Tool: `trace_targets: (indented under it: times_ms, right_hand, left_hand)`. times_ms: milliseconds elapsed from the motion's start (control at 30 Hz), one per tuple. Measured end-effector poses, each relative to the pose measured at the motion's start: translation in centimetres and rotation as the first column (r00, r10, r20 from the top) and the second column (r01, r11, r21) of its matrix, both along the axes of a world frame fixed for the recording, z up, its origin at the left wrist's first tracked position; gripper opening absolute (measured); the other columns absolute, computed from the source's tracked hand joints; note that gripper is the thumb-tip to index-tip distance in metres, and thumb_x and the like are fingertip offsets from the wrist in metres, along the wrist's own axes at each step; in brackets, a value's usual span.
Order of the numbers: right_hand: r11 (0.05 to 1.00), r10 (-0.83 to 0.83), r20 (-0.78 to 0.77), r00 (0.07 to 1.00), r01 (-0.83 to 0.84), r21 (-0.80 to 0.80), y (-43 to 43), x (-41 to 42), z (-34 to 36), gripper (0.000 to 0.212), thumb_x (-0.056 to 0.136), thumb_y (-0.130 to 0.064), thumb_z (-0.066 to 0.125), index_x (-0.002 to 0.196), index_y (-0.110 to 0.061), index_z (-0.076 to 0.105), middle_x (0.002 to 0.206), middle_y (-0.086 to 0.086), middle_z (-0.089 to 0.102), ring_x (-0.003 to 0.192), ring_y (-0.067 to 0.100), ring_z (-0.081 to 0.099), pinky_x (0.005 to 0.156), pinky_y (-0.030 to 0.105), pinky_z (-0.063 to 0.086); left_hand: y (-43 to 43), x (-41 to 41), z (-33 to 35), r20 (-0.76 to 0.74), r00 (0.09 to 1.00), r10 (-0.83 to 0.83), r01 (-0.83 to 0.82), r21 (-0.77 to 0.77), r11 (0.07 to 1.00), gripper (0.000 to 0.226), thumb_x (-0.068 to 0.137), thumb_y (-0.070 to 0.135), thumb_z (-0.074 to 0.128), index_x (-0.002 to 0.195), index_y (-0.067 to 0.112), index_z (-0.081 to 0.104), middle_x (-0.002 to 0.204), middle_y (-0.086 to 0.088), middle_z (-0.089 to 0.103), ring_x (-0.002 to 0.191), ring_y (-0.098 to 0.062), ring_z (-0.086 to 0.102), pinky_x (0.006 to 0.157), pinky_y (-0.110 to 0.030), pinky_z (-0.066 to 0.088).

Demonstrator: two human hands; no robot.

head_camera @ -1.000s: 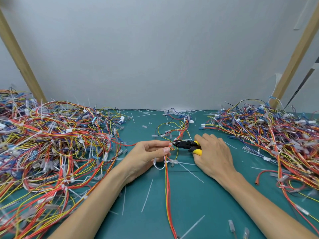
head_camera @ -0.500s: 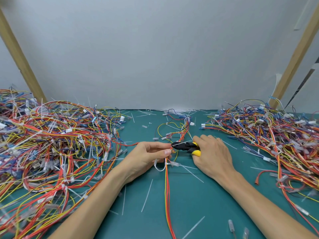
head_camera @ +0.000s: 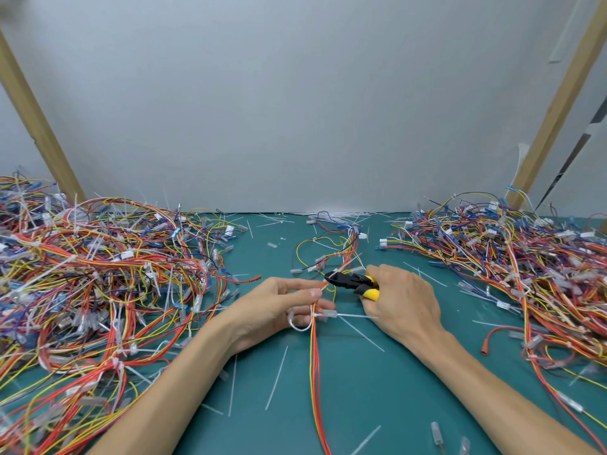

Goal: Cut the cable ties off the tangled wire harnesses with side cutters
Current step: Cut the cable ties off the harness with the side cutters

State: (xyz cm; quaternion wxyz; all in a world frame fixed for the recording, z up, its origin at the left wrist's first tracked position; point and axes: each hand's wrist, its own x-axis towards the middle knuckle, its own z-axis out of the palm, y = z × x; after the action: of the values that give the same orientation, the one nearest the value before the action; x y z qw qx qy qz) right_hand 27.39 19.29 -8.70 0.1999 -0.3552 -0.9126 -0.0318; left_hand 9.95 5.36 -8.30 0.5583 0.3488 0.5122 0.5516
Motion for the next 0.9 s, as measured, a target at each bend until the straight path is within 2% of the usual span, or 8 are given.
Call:
trace_targets:
  times_ms: [100, 167, 200, 267, 333, 533, 667, 900]
  right_hand:
    - [1.0, 0.006, 0.006, 1.0, -0.006, 0.007, 0.0, 0.1, -0.1, 0.019, 0.082, -0.039, 0.052, 0.077, -0.028, 0.038, 0.077, -0.006, 0.056, 0.078, 0.026, 0.057, 0.059, 0.031, 0.026]
    - [1.0, 0.014, 0.013, 1.0, -0.014, 0.0, 0.1, 0.1, -0.1, 0.019, 0.081, -0.039, 0.051, 0.076, -0.028, 0.037, 0.072, -0.007, 0.049, 0.076, 0.026, 0.056, 0.058, 0.031, 0.025]
    - [1.0, 0.023, 0.019, 1.0, -0.023, -0.011, 0.2, 0.1, -0.2, 0.019, 0.081, -0.038, 0.051, 0.076, -0.028, 0.037, 0.072, -0.007, 0.048, 0.077, 0.026, 0.056, 0.058, 0.032, 0.026]
    - [0.998, 0.046, 0.025, 0.999, -0.044, -0.048, 0.2, 0.1, -0.3, 0.017, 0.08, -0.037, 0.051, 0.075, -0.027, 0.039, 0.073, -0.006, 0.05, 0.079, 0.028, 0.056, 0.058, 0.032, 0.027]
    - [0.996, 0.058, 0.014, 0.998, -0.057, -0.068, 0.3, 0.1, -0.4, 0.016, 0.079, -0.036, 0.051, 0.074, -0.026, 0.04, 0.07, -0.007, 0.047, 0.078, 0.028, 0.055, 0.058, 0.032, 0.027]
    - [0.998, 0.043, 0.03, 0.999, -0.042, -0.046, 0.3, 0.0, -0.6, 0.015, 0.08, -0.038, 0.05, 0.076, -0.026, 0.043, 0.073, -0.006, 0.051, 0.078, 0.027, 0.056, 0.057, 0.032, 0.028]
    - [0.998, 0.057, 0.027, 0.998, -0.057, 0.017, -0.1, 0.0, -0.3, 0.014, 0.078, -0.034, 0.056, 0.078, -0.026, 0.044, 0.071, -0.008, 0.042, 0.074, 0.025, 0.05, 0.061, 0.031, 0.024]
    - [0.994, 0.053, 0.097, 0.994, -0.062, 0.086, -0.7, -0.4, -0.4, 0.017, 0.083, -0.037, 0.056, 0.091, -0.022, 0.053, 0.086, -0.003, 0.058, 0.086, 0.025, 0.053, 0.07, 0.035, 0.031]
  left_hand:
    - [0.1, 0.5, 0.1, -0.215, 0.977, -0.013, 0.016, 0.011, 1.0, 0.016, 0.096, 0.007, 0.055, 0.107, 0.001, 0.067, 0.091, -0.009, 0.074, 0.067, -0.01, 0.065, 0.055, -0.015, 0.046]
    - [0.3, 1.4, 0.1, -0.435, 0.898, 0.073, -0.064, 0.036, 0.997, 0.022, 0.097, 0.002, 0.047, 0.096, 0.008, 0.068, 0.075, 0.003, 0.07, 0.053, -0.007, 0.055, 0.048, -0.016, 0.04]
    - [0.4, 2.0, 0.0, -0.545, 0.827, 0.137, -0.121, 0.065, 0.99, 0.024, 0.096, 0.004, 0.046, 0.088, 0.012, 0.067, 0.067, 0.007, 0.066, 0.048, -0.006, 0.052, 0.048, -0.018, 0.039]
    - [0.5, 3.1, -0.5, -0.747, 0.61, 0.263, -0.187, 0.187, 0.964, 0.026, 0.097, 0.014, 0.047, 0.074, 0.018, 0.061, 0.058, 0.006, 0.06, 0.048, -0.011, 0.052, 0.053, -0.028, 0.042]
    - [0.4, 3.7, -1.2, -0.833, 0.443, 0.33, -0.171, 0.283, 0.944, 0.029, 0.099, 0.022, 0.048, 0.072, 0.018, 0.058, 0.059, -0.001, 0.058, 0.055, -0.018, 0.051, 0.062, -0.036, 0.042]
    - [0.5, 3.1, -1.4, -0.846, 0.349, 0.403, -0.181, 0.361, 0.915, 0.024, 0.097, 0.024, 0.053, 0.079, 0.015, 0.067, 0.058, -0.01, 0.057, 0.057, -0.025, 0.045, 0.062, -0.032, 0.04]
    - [0.4, 3.1, -1.3, -0.857, 0.356, 0.372, -0.187, 0.325, 0.927, 0.023, 0.094, 0.024, 0.055, 0.079, 0.018, 0.071, 0.057, -0.007, 0.06, 0.057, -0.025, 0.048, 0.06, -0.028, 0.039]
    - [0.7, 2.8, -1.5, -0.862, 0.37, 0.345, -0.2, 0.289, 0.936, 0.025, 0.092, 0.025, 0.057, 0.069, 0.028, 0.065, 0.055, -0.005, 0.059, 0.055, -0.022, 0.049, 0.059, -0.031, 0.042]
